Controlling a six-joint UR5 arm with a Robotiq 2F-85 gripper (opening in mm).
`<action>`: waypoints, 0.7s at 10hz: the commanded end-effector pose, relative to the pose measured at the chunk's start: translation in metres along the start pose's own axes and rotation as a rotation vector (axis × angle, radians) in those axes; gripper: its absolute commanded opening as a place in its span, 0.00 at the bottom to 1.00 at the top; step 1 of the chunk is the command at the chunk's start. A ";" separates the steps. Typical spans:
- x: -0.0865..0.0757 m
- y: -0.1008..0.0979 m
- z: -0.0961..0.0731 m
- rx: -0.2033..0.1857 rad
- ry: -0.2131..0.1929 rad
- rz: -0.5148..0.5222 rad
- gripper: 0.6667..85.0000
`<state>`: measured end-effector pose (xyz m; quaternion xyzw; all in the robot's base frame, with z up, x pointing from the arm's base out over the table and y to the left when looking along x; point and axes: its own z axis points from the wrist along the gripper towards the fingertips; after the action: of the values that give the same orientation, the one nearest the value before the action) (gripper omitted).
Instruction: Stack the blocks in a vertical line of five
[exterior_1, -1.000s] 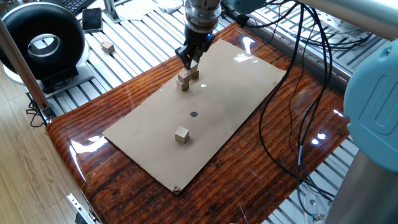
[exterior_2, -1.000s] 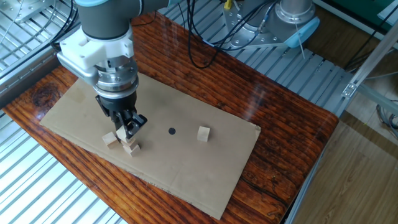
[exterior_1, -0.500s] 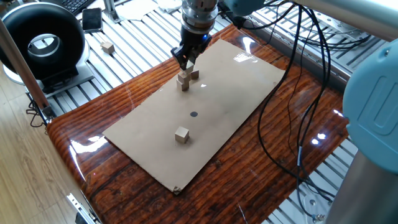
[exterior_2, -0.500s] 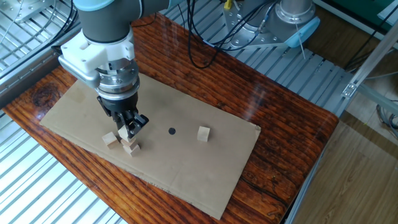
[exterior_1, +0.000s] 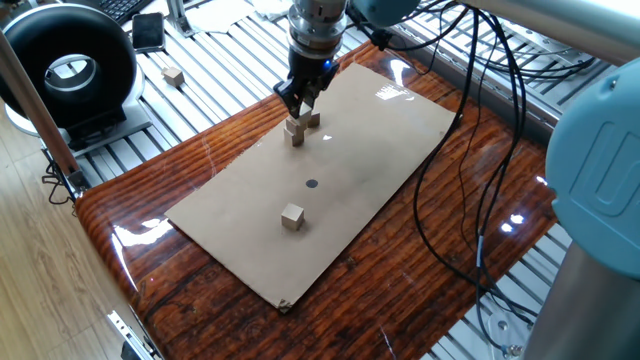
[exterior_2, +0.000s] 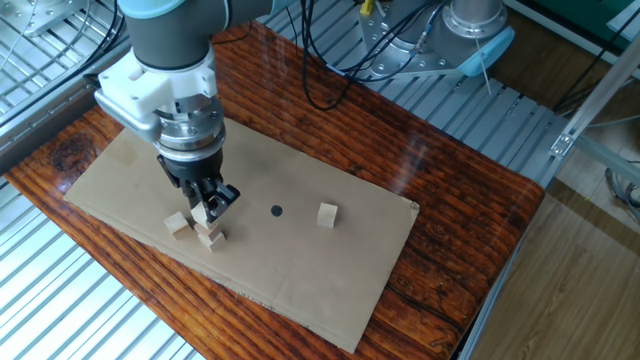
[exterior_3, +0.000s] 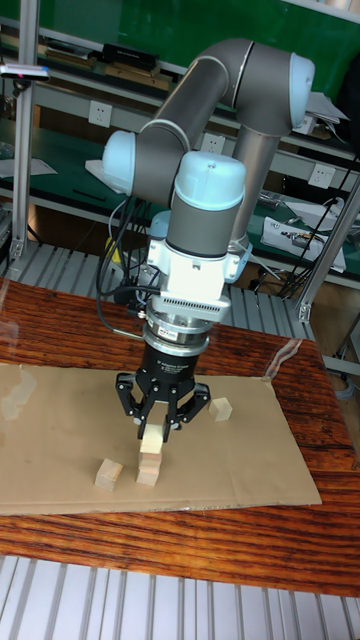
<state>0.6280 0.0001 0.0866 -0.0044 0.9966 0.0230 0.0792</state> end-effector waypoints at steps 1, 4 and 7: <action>-0.003 0.003 0.000 -0.012 -0.008 0.014 0.00; -0.004 -0.001 0.000 0.005 -0.011 0.010 0.00; -0.002 0.000 0.000 0.003 -0.002 -0.002 0.00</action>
<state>0.6300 -0.0012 0.0859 -0.0048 0.9965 0.0176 0.0816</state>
